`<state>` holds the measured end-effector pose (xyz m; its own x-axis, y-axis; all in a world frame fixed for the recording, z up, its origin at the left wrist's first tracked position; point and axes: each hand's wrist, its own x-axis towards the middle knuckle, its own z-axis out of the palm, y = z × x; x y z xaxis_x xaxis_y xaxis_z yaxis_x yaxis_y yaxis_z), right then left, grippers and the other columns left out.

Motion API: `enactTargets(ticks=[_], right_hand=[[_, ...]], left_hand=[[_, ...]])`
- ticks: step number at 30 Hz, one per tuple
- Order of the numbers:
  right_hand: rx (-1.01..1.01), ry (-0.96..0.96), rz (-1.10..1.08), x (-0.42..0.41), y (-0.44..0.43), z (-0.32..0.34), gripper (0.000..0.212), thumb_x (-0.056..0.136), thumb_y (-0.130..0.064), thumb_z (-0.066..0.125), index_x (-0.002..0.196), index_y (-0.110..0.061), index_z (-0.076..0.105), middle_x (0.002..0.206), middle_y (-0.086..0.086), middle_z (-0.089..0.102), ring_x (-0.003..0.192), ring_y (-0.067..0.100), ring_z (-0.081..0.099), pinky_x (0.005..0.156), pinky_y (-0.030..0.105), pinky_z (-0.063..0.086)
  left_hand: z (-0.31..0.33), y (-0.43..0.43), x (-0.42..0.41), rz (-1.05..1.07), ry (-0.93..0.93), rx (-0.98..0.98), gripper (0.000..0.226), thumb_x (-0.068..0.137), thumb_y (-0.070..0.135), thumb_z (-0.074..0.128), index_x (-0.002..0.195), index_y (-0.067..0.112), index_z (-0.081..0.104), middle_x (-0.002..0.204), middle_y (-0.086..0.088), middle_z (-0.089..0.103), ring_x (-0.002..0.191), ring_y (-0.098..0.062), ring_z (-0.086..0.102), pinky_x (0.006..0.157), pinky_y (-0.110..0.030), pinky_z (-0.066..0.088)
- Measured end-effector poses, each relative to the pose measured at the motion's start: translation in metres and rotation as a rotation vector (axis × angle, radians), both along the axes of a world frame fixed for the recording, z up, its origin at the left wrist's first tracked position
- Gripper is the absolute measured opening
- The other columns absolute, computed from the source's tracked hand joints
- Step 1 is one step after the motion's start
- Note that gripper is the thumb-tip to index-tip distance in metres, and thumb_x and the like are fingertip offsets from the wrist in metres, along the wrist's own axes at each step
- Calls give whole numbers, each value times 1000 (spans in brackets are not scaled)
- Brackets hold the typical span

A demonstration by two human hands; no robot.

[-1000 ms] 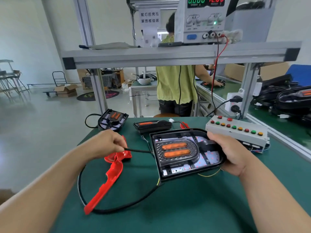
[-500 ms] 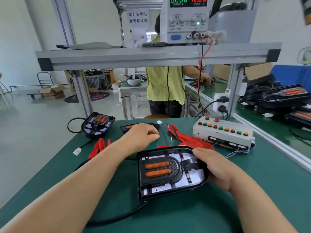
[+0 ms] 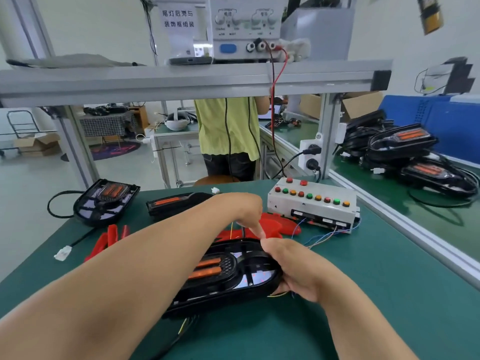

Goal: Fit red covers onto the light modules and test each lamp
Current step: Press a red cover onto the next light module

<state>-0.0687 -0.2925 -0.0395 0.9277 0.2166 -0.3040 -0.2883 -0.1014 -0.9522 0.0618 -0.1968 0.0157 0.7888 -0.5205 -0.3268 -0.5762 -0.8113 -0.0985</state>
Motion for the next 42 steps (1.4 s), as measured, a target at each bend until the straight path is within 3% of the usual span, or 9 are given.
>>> enactTargets(ticks=[3, 9, 13, 17, 21, 25, 29, 34, 42], right_hand=[[27, -16, -12, -1, 0, 0, 38, 106, -23, 33, 107, -16, 70, 87, 4, 69, 70, 13, 64, 60, 29, 56], [110, -6, -51, 4, 0, -8, 43, 108, -34, 37, 117, -7, 69, 94, 6, 73, 75, 14, 66, 60, 29, 57], [171, 11, -42, 4, 3, -8, 44, 108, -36, 38, 105, -15, 76, 97, 6, 74, 74, 13, 68, 58, 27, 57], [219, 35, -58, 3, 8, -10, 49, 108, -37, 37, 94, -21, 81, 103, 9, 76, 81, 16, 72, 62, 30, 58], [247, 44, -119, 2, 13, -11, 49, 108, -36, 36, 98, -14, 78, 100, 9, 77, 78, 16, 73, 58, 27, 57], [247, 3, -178, 1, 18, -12, 41, 107, -36, 38, 101, -15, 72, 97, 7, 77, 79, 17, 71, 61, 29, 57], [282, 11, -213, 1, 21, -12, 41, 105, -43, 40, 105, -17, 71, 95, 6, 76, 82, 19, 70, 66, 30, 57], [306, 53, -222, 3, 21, -11, 38, 103, -46, 43, 109, -20, 70, 86, 2, 75, 68, 10, 69, 62, 25, 56], [338, 52, -177, 1, 22, -11, 36, 107, -36, 40, 105, -17, 70, 90, 5, 77, 72, 15, 73, 59, 30, 59]], left_hand=[[-8, 5, 3, 29, -17, -149, 42, 87, 43, 72, 109, 7, 70, 89, -2, 64, 79, -19, 58, 65, -26, 44], [3, 36, -1, 163, -81, -971, 16, 84, 29, 76, 70, 26, 69, 67, 13, 64, 59, 4, 56, 56, -15, 39], [24, 55, -30, 112, -338, -1178, 13, 99, 25, 58, 93, 13, 60, 74, 0, 63, 60, -5, 54, 59, -23, 40], [53, 74, -69, -89, -644, -1128, 15, 103, 24, 46, 101, 9, 49, 78, -8, 65, 69, -34, 62, 62, -42, 49], [48, 93, -107, -315, -873, -723, 23, 97, 31, 46, 104, 17, 62, 76, 1, 60, 61, -29, 59, 51, -39, 49], [0, 103, -121, -425, -738, -527, 28, 95, 25, 55, 112, 11, 72, 78, -9, 63, 57, -34, 57, 54, -39, 50], [-16, 108, -121, -287, -455, -584, 52, 96, 44, 56, 141, 17, 55, 113, -9, 63, 96, -31, 61, 88, -42, 46], [-26, 126, -132, -276, -158, -747, 44, 103, 26, 48, 147, 30, 44, 138, 6, 46, 125, -7, 43, 109, -21, 31], [-30, 140, -141, 58, -57, -1094, 37, 85, 12, 76, 117, 30, 72, 116, 22, 63, 112, 6, 57, 95, -6, 36]])
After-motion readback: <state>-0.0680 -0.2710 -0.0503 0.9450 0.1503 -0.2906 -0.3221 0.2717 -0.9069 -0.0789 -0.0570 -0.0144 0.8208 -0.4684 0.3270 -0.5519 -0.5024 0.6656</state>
